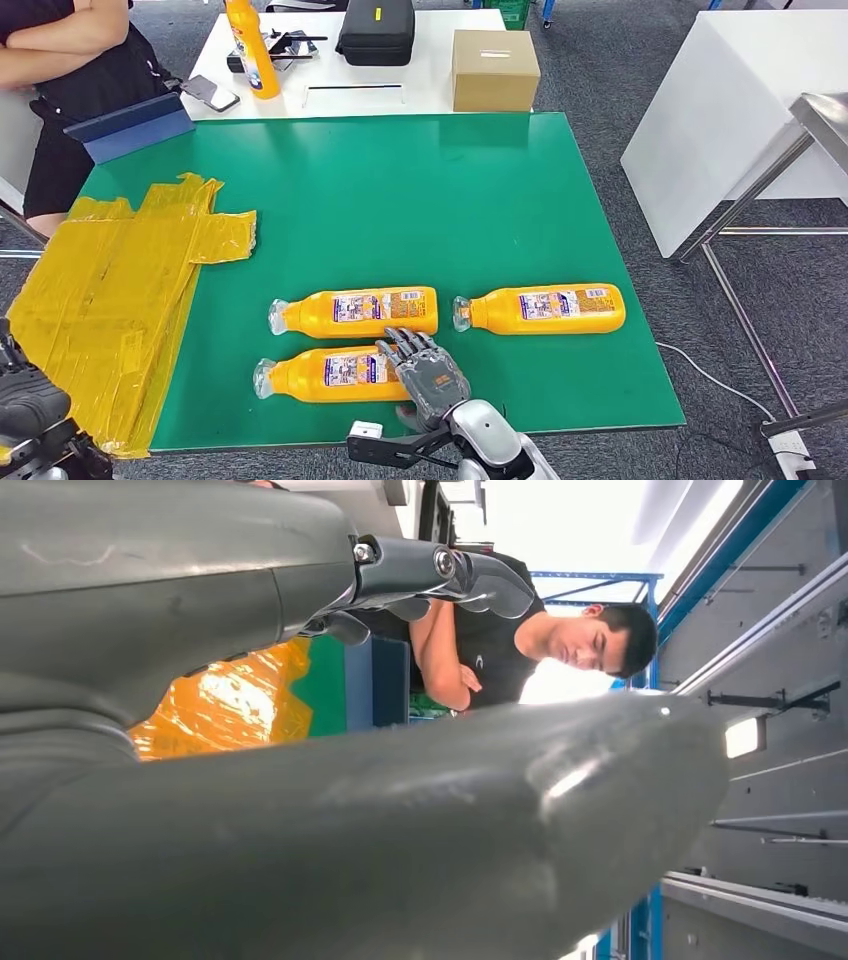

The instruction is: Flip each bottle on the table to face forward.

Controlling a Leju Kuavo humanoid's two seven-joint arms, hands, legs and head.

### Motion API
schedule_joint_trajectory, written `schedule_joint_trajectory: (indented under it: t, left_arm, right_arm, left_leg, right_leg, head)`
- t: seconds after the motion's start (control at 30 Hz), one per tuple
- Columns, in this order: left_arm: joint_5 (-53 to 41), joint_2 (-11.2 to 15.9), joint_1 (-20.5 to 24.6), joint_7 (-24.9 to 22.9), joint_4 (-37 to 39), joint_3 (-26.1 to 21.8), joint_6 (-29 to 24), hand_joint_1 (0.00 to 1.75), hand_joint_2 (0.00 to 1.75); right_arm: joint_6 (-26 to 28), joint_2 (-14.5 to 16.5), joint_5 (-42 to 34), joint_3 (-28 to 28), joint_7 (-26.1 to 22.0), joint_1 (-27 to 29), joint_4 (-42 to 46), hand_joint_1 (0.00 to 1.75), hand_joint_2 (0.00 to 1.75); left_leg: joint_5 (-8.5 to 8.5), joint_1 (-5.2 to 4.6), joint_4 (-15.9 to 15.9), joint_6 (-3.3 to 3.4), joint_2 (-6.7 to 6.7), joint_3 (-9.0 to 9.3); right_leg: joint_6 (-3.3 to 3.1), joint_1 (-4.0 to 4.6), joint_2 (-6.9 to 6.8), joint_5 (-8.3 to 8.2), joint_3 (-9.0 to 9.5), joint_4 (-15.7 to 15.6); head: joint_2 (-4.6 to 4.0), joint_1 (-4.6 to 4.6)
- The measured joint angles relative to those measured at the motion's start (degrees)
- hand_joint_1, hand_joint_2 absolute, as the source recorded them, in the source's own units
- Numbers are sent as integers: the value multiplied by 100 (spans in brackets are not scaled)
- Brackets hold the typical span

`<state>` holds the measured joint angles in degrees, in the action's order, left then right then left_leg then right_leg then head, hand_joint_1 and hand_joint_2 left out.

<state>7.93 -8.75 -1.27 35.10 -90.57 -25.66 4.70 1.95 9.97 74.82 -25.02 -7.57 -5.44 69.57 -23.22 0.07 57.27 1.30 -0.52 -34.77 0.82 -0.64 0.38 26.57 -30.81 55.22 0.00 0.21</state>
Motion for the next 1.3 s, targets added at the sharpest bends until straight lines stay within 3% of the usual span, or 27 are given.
schedule_joint_trajectory:
  t: [0.43,0.73,0.97,1.1,1.3]
  left_arm:
    - [223,-95,-339,4,-375,-259,120,0,0]
    - [257,-187,-438,4,-557,-385,137,0,0]
    - [268,-305,-491,-4,-684,-517,222,0,0]
    - [260,-353,-507,-9,-718,-566,274,0,0]
    - [32,-433,-478,-13,-712,-643,381,0,0]
  right_arm:
    - [-5,-23,-173,-214,-138,-320,-386,164,175]
    - [-14,-25,-205,-316,-152,-423,-492,174,175]
    - [-143,-25,-619,-354,-396,-420,-398,175,175]
    - [-163,-63,-757,-349,-415,-304,-84,175,175]
    - [-326,-139,-781,-84,-338,35,1388,173,175]
  left_leg:
    - [-7,9,-2,-7,13,39]
    - [-8,11,-3,-7,18,50]
    - [-7,11,-2,-7,18,47]
    - [-6,9,-1,-7,15,35]
    - [-4,6,2,-5,7,9]
  right_leg:
    - [-2,9,19,1,29,-1]
    - [-3,10,25,1,37,-1]
    - [-3,9,23,1,37,0]
    - [-2,9,21,1,30,0]
    - [0,7,13,-1,1,-1]
  head:
    - [0,1]
    - [0,1]
    - [0,1]
    - [0,0]
    - [0,1]
